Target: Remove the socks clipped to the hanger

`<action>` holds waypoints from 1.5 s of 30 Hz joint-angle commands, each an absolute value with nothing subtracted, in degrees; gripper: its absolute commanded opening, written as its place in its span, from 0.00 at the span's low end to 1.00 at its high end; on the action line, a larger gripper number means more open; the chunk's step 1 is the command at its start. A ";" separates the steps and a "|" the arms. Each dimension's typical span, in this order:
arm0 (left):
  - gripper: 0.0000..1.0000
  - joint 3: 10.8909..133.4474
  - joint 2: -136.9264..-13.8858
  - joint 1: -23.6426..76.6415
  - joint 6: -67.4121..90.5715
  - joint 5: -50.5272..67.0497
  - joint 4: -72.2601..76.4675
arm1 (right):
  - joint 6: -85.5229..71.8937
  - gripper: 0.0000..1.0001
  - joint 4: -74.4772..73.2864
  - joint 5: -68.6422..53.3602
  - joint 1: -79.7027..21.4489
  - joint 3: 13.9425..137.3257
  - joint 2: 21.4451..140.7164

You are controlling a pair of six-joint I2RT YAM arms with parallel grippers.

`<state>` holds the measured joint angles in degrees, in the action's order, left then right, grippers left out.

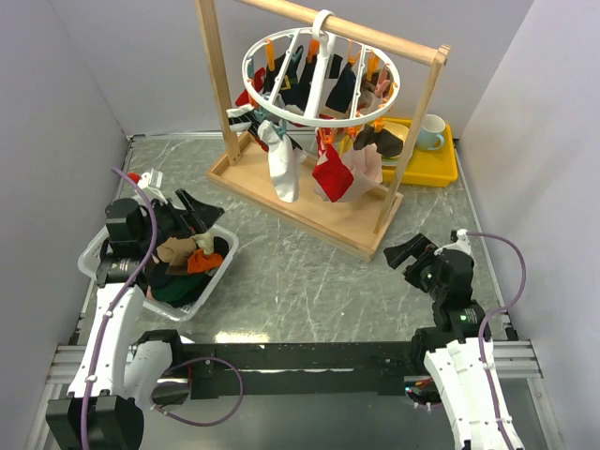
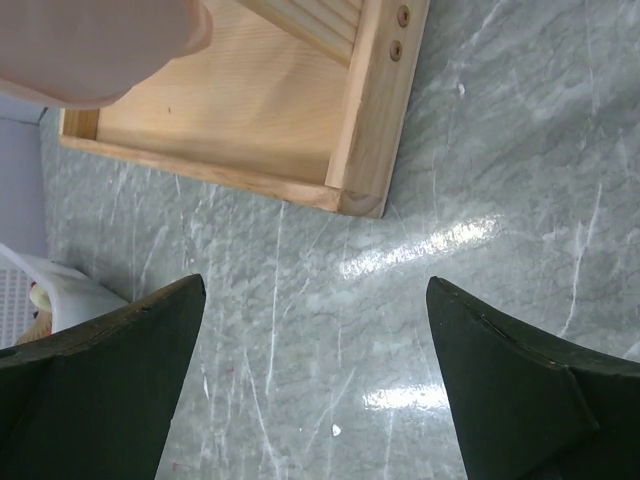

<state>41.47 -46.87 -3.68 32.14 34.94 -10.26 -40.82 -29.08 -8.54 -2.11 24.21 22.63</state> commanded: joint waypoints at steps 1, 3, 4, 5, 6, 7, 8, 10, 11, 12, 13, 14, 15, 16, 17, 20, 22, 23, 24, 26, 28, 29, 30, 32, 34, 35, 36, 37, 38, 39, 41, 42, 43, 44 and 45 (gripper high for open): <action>0.99 41.48 -46.05 -3.96 31.38 36.91 -7.56 | -40.34 1.00 -25.58 -7.91 -2.37 24.44 20.75; 0.99 41.48 -46.23 -4.13 31.29 37.18 -7.56 | -39.99 1.00 -25.23 -7.30 -2.29 23.82 19.52; 0.99 41.40 -46.23 -4.04 31.29 37.26 -7.21 | -39.12 1.00 -25.66 -7.12 -2.29 23.82 18.38; 0.99 41.40 -46.40 -4.04 31.29 37.53 -7.29 | -38.59 0.99 -25.93 -7.12 -2.37 24.17 17.67; 0.99 41.40 -46.41 -4.04 31.29 37.70 -7.21 | -38.06 0.99 -25.93 -7.21 -2.37 24.17 16.80; 0.99 41.31 -46.49 -3.96 31.29 37.88 -7.03 | -37.53 0.98 -25.41 -7.21 -2.29 24.08 15.22; 0.99 41.22 -46.58 -4.04 31.29 38.40 -6.86 | -37.27 0.97 -25.14 -7.21 -2.37 23.82 14.51; 1.00 40.87 -46.32 -4.04 31.46 39.54 -6.07 | -36.22 0.96 -23.65 -8.69 -2.29 23.64 13.10; 0.99 40.61 -46.14 -4.04 31.55 41.20 -3.72 | -35.78 0.95 -23.21 -9.48 -2.37 23.56 12.92; 0.99 40.08 -45.97 -3.96 31.90 46.35 -1.43 | -35.42 0.94 -22.59 -10.36 -2.29 23.64 12.92; 0.99 38.34 -45.62 -3.87 33.73 49.28 1.55 | -34.46 0.94 -21.98 -12.29 -2.37 23.73 13.44; 0.99 37.36 -44.75 -3.52 34.97 50.96 7.24 | -34.19 0.93 -20.75 -13.09 -2.20 24.17 13.88; 0.99 36.57 -44.21 -3.25 35.85 51.85 8.69 | -34.10 0.93 -20.31 -14.05 -2.37 24.52 14.58; 0.99 36.13 -43.60 -2.03 36.03 51.16 9.31 | -34.01 0.93 -19.78 -15.72 -2.29 24.87 15.98; 0.99 36.30 -42.55 -0.89 35.43 50.02 8.88 | -33.67 0.93 -18.64 -17.12 -2.29 25.83 16.87; 0.99 38.84 -41.75 5.87 31.65 43.61 6.86 | -33.05 0.94 -16.97 -21.86 -2.37 27.86 19.94; 0.99 41.47 -42.36 10.34 29.72 39.40 5.10 | -32.18 0.95 -15.30 -23.63 -2.37 28.65 21.09; 0.99 42.35 -43.41 11.59 29.36 38.42 4.84 | -32.08 0.95 -15.38 -23.47 -2.29 29.44 21.27; 0.99 42.97 -44.03 12.47 29.27 37.71 5.01 | -31.82 0.96 -16.16 -22.77 -2.37 29.88 21.36; 0.99 44.29 -46.04 14.23 29.97 36.65 6.15 | -30.94 0.97 -16.17 -22.24 -2.37 30.67 21.53; 0.99 45.08 -47.28 15.37 31.20 35.95 8.33 | -28.83 0.97 -18.44 -24.51 -2.29 33.46 23.97; 0.99 45.44 -48.50 15.73 31.46 34.64 8.96 | -28.57 0.97 -18.89 -25.57 -2.37 34.36 24.78; 0.99 45.87 -49.21 16.08 31.46 33.93 9.49 | -28.13 0.98 -19.16 -26.45 -2.29 35.15 25.05; 0.99 48.42 -51.84 16.61 30.59 31.66 8.62 | -27.86 0.98 -19.78 -26.28 -2.29 36.73 24.17; 0.99 51.22 -53.78 16.79 30.32 30.59 8.52 | -26.90 0.99 -20.21 -26.02 -2.29 38.40 23.38; 0.99 51.85 -55.88 16.79 30.58 30.41 9.48 | -26.89 0.98 -21.00 -25.58 -2.29 38.93 23.20; 0.99 52.55 -56.94 16.79 31.72 30.15 10.10 | -27.24 0.98 -21.18 -25.14 -2.37 39.37 23.03; 0.96 53.69 -58.08 16.87 32.34 29.97 10.98 | -27.16 0.97 -20.92 -25.05 -2.29 40.07 22.85; 0.95 54.22 -60.36 16.87 33.04 29.97 12.38 | -27.33 0.97 -21.18 -24.70 -2.29 40.51 22.76; 0.93 54.84 -61.42 16.87 34.26 29.88 13.09 | -27.59 0.97 -21.27 -24.26 -2.29 40.95 22.50; 0.87 56.68 -64.41 16.87 35.41 30.49 14.49 | -27.69 0.97 -21.10 -23.04 -2.29 42.10 22.06; 0.86 57.21 -65.21 16.87 36.46 30.76 15.72 | -27.51 0.96 -21.09 -22.68 -2.29 42.45 21.71; 0.83 58.09 -66.17 16.87 37.17 31.72 16.52 | -27.34 0.96 -21.18 -22.33 -2.29 43.41 21.71; 0.83 58.44 -67.75 16.96 37.79 31.99 17.39 | -27.16 0.96 -21.18 -22.06 -2.29 43.94 21.97; 0.83 58.88 -68.63 17.05 39.19 32.25 18.88 | -26.64 0.96 -21.70 -21.89 -2.29 44.47 22.58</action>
<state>55.40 -65.69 16.60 34.52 31.18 11.49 -28.36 -21.85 -23.64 -2.11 40.42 22.28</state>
